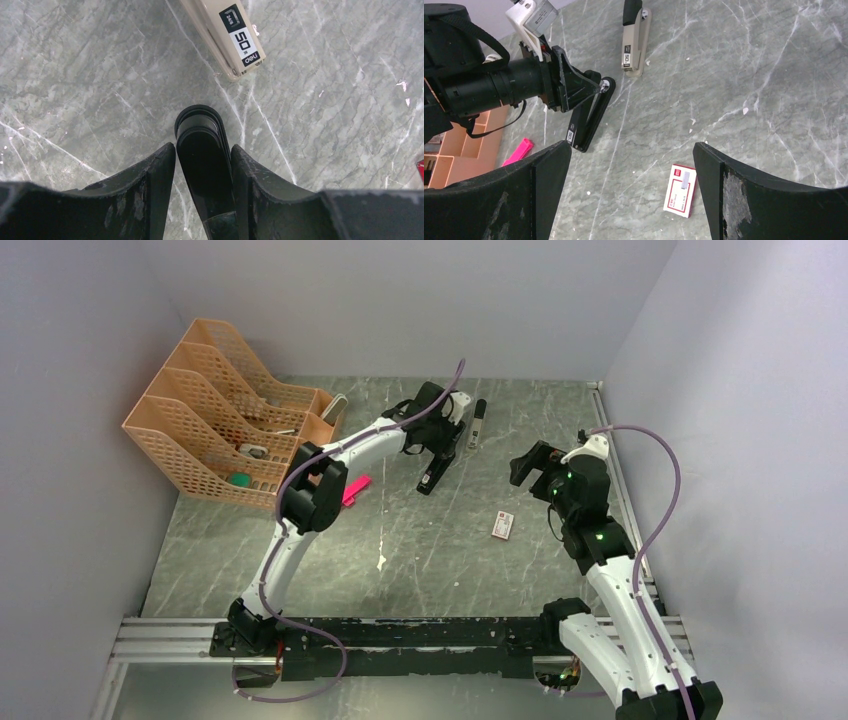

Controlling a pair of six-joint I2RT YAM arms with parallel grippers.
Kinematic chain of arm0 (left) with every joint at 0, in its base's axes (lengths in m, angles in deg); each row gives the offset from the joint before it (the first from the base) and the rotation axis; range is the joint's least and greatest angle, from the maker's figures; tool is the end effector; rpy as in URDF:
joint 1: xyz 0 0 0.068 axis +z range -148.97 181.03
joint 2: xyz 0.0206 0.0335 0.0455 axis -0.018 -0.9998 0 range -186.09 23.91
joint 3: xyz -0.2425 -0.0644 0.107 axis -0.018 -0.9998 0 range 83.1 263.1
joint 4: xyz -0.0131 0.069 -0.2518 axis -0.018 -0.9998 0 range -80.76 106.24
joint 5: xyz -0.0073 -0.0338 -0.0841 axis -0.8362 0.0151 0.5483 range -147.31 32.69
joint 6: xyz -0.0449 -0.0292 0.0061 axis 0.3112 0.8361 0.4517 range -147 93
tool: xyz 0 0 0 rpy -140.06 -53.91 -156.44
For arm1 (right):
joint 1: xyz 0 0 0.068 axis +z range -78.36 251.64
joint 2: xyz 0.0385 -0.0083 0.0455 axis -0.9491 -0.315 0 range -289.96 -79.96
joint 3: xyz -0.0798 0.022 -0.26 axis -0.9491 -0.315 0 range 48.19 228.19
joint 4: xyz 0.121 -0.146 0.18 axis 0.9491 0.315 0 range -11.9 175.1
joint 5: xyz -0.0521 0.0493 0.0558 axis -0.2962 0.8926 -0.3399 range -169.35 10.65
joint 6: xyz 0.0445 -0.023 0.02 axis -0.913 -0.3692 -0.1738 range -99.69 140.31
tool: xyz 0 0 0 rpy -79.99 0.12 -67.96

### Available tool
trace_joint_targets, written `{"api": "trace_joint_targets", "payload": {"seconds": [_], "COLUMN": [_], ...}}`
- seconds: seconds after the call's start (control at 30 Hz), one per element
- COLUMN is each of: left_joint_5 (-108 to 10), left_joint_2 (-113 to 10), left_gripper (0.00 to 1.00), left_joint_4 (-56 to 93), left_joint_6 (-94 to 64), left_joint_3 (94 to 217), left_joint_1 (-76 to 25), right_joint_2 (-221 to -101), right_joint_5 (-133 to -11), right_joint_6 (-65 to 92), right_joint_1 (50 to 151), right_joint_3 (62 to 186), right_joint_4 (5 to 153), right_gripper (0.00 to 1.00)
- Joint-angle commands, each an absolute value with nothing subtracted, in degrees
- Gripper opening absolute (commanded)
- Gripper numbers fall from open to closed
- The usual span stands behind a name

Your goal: Load the staples into the stapler

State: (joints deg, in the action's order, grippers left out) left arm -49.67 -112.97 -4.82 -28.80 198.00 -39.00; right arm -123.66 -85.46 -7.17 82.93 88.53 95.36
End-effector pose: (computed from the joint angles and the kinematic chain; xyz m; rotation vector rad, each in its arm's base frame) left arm 0.4121 -0.3525 0.1833 0.9080 2.1839 -0.4853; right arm 0.1768 0.0314 0.3029 0.3447 1.9134 0.3486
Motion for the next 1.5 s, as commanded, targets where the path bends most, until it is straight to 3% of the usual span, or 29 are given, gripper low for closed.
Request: {"api": "trace_joint_targets", "payload": {"seconds": [0.0,0.27,0.4,0.8,0.9,1.0,1.23,1.47], "left_joint_5": [-49.71,-50.07,-50.78,-49.90,-49.10,-48.32,-47.33,-45.60], "left_joint_2": [-114.29,-112.67,-113.40,-113.64,-112.66,-110.53,-95.27,-75.60], "left_gripper": [0.49,0.59,0.59,0.38,0.23,0.15,0.12,0.07], "left_joint_4": [-6.71,-6.52,-7.11,-7.67,-7.69,-7.48,1.26,15.06], "left_joint_6": [-30.68,-32.21,-32.27,-32.66,-33.04,-33.32,-28.61,-20.87], "left_joint_3": [200.01,197.82,198.95,199.03,198.45,196.88,183.49,163.77], "left_joint_1": [-39.85,-40.12,-40.30,-40.30,-40.32,-40.33,-40.35,-40.30], "right_joint_2": [-122.84,-122.29,-122.60,-122.14,-121.46,-120.39,-118.28,-119.59], "right_joint_5": [-84.64,-84.36,-83.51,-84.46,-85.76,-87.85,-91.21,-82.96], "right_joint_6": [-6.10,-5.94,-6.38,-6.81,-7.72,-9.48,-14.92,-16.99], "right_joint_1": [82.53,82.53,82.48,82.47,82.46,82.51,82.47,82.44], "right_joint_3": [88.33,88.51,88.27,88.37,87.90,87.34,84.07,82.04], "right_joint_4": [95.39,95.17,94.75,95.02,94.80,94.64,91.79,86.29], "right_gripper": [0.98,0.98,0.98,0.98,0.97,0.98,0.97,1.00]}}
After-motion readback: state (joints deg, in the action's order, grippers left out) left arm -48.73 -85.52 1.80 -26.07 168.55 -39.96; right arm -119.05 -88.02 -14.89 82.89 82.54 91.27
